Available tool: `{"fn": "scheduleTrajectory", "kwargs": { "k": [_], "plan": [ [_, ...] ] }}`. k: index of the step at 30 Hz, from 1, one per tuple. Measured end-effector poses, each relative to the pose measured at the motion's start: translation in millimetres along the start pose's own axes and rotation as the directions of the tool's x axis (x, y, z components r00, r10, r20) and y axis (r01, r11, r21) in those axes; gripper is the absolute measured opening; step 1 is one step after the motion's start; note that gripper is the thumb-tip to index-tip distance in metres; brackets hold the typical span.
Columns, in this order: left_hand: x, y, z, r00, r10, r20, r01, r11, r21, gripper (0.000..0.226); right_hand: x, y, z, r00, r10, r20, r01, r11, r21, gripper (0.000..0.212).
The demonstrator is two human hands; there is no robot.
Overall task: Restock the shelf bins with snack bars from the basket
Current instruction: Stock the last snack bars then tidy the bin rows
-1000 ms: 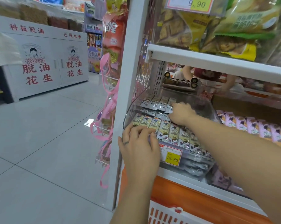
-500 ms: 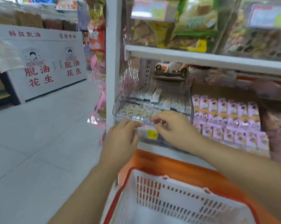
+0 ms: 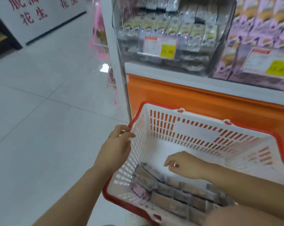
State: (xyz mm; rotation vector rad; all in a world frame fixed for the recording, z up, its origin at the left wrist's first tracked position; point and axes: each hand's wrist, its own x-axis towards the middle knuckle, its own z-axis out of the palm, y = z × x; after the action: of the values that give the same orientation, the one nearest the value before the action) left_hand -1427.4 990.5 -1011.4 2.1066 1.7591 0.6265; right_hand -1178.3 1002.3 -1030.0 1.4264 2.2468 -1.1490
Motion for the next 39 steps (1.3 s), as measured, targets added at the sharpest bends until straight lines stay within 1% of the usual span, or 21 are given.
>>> {"fn": "scheduleTrajectory", "kwargs": {
  "k": [2, 4, 7, 11, 14, 16, 19, 20, 21, 22, 23, 24, 26, 28, 30, 33, 35, 37, 39],
  "plan": [
    [-3, 0, 8, 0.999, -0.030, -0.013, 0.030, 0.999, -0.033, 0.024, 14, 5, 16, 0.997, 0.018, 0.077, -0.017, 1.000, -0.009, 0.031],
    [-3, 2, 10, 0.998, -0.048, -0.032, 0.046, 0.998, -0.053, 0.025, 27, 4, 30, 0.992, 0.020, 0.124, -0.020, 1.000, -0.002, 0.032],
    [-2, 1, 10, 0.997, -0.056, -0.051, 0.053, 0.996, -0.068, 0.023, 45, -7, 50, 0.985, 0.026, 0.169, -0.038, 0.997, 0.071, 0.042],
    [-2, 0, 11, 0.998, -0.047, -0.045, 0.044, 0.996, -0.075, 0.022, 64, -19, 74, 0.986, 0.056, 0.155, -0.065, 0.996, 0.058, 0.045],
    [-1, -1, 11, 0.998, -0.045, -0.042, 0.042, 0.996, -0.072, 0.021, 69, -23, 76, 0.987, 0.085, 0.138, -0.094, 0.994, 0.060, 0.044],
    [-1, -2, 11, 0.998, -0.038, -0.046, 0.036, 0.997, -0.061, 0.021, 67, -22, 67, 0.988, 0.096, 0.122, -0.109, 0.988, 0.106, 0.043],
    [-2, -2, 12, 0.999, -0.025, -0.036, 0.024, 0.999, -0.022, 0.020, 53, -19, 41, 0.985, 0.132, 0.114, -0.158, 0.954, 0.254, 0.035],
    [-2, -2, 11, 1.000, -0.018, -0.021, 0.018, 1.000, 0.001, 0.021, 47, -18, 32, 0.981, 0.155, 0.119, -0.186, 0.928, 0.323, 0.030],
    [-2, -2, 8, 1.000, -0.005, 0.001, 0.005, 0.999, 0.034, 0.022, 39, -17, 22, 0.976, 0.178, 0.129, -0.216, 0.882, 0.419, 0.023],
    [-1, -2, 5, 0.999, 0.017, 0.029, -0.019, 0.997, 0.074, 0.023, 31, -18, 11, 0.970, 0.199, 0.141, -0.244, 0.817, 0.523, 0.021],
    [1, -2, -1, 0.997, 0.034, 0.065, -0.041, 0.992, 0.116, 0.024, 22, -20, -1, 0.967, 0.214, 0.141, -0.255, 0.746, 0.615, 0.023],
    [5, -1, -9, 0.993, 0.036, 0.109, -0.052, 0.987, 0.151, 0.024, 11, -22, -12, 0.966, 0.224, 0.130, -0.253, 0.699, 0.669, 0.024],
    [13, 9, -31, 0.972, -0.005, 0.236, -0.040, 0.982, 0.186, 0.027, -11, -28, -36, 0.969, 0.234, 0.086, -0.226, 0.683, 0.694, 0.022],
    [23, 30, -60, 0.919, -0.082, 0.386, 0.014, 0.984, 0.176, 0.032, -35, -39, -59, 0.976, 0.217, 0.017, -0.165, 0.688, 0.707, 0.026],
    [30, 65, -89, 0.886, -0.094, 0.453, 0.061, 0.994, 0.087, 0.037, -59, -50, -80, 0.980, 0.195, -0.044, -0.099, 0.664, 0.741, 0.026],
    [32, 120, -126, 0.856, -0.004, 0.518, 0.091, 0.986, -0.142, 0.043, -98, -72, -108, 0.974, 0.175, -0.145, 0.010, 0.605, 0.796, 0.022],
    [31, 146, -142, 0.839, 0.023, 0.543, 0.121, 0.966, -0.228, 0.049, -120, -84, -122, 0.968, 0.166, -0.187, 0.074, 0.525, 0.848, 0.016],
    [31, 163, -149, 0.870, 0.002, 0.493, 0.210, 0.903, -0.376, 0.053, -138, -92, -131, 0.961, 0.175, -0.215, 0.132, 0.393, 0.910, 0.013],
    [33, 174, -151, 0.938, -0.066, 0.340, 0.264, 0.772, -0.578, 0.054, -152, -98, -137, 0.951, 0.191, -0.244, 0.183, 0.290, 0.939, 0.016]
  ]
}}
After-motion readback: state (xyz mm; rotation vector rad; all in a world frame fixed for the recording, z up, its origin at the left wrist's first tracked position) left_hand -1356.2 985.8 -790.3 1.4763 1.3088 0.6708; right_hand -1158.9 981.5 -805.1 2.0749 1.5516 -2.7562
